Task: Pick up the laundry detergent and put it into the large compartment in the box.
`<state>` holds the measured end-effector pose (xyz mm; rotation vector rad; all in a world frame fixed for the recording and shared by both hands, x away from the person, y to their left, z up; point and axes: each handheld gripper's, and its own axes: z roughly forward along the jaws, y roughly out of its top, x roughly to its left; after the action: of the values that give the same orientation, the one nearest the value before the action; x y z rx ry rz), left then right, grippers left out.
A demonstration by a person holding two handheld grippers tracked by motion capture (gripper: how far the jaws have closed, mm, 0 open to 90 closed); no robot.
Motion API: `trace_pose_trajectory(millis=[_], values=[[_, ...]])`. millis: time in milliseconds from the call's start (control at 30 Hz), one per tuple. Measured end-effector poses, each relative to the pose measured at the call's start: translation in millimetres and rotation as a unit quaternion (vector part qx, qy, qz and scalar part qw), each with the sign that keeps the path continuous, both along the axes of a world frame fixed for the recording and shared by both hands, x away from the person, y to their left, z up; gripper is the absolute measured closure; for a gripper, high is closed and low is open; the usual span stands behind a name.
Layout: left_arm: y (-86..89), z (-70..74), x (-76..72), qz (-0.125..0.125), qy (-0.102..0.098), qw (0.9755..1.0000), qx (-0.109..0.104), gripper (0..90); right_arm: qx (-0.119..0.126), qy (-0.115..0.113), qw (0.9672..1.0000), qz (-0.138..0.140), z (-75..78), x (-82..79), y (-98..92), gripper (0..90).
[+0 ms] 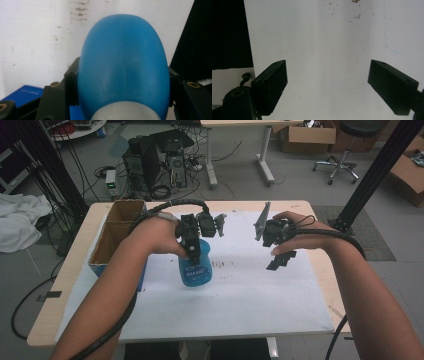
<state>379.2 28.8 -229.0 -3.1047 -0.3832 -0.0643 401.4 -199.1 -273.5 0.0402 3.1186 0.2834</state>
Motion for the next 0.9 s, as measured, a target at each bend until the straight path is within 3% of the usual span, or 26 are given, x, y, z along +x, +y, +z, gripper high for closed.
trace_pose_trajectory(millis=[200, 267, 433, 500, 600, 700, 900], values=[[8.5, 22.6, 3.8, 0.047, 0.0, 0.9989, 0.0, 38.8, -0.004, -0.001, 1.0, 0.0, 0.9, -1.0, 1.5, 16.1], [13.4, 30.1, 6.5, 0.076, 0.004, 0.9971, -0.004, 38.8, -0.003, -0.001, 1.0, 0.002, 0.9, -0.9, 2.2, 16.2], [24.7, 45.4, 10.8, 0.118, -0.004, 0.9929, -0.01, 38.8, -0.006, -0.002, 1.0, 0.007, 1.9, -0.1, 4.4, 16.1], [30.2, 52.7, 13.4, 0.14, -0.004, 0.9901, -0.01, 38.8, -0.006, -0.001, 0.9999, 0.008, 1.7, 0.0, 5.8, 16.1], [40.0, 67.1, 17.1, 0.179, -0.01, 0.9837, -0.011, 38.8, -0.007, 0.0, 0.9999, 0.011, 0.8, 0.3, 8.2, 16.1], [47.8, 78.6, 19.2, 0.201, -0.009, 0.9794, -0.012, 38.9, -0.008, 0.001, 0.9999, 0.014, -0.3, 1.0, 10.0, 16.2], [67.5, 105.4, 22.5, 0.251, -0.012, 0.9674, -0.028, 38.9, -0.009, 0.002, 0.9998, 0.015, -1.5, 2.7, 10.1, 16.1]])
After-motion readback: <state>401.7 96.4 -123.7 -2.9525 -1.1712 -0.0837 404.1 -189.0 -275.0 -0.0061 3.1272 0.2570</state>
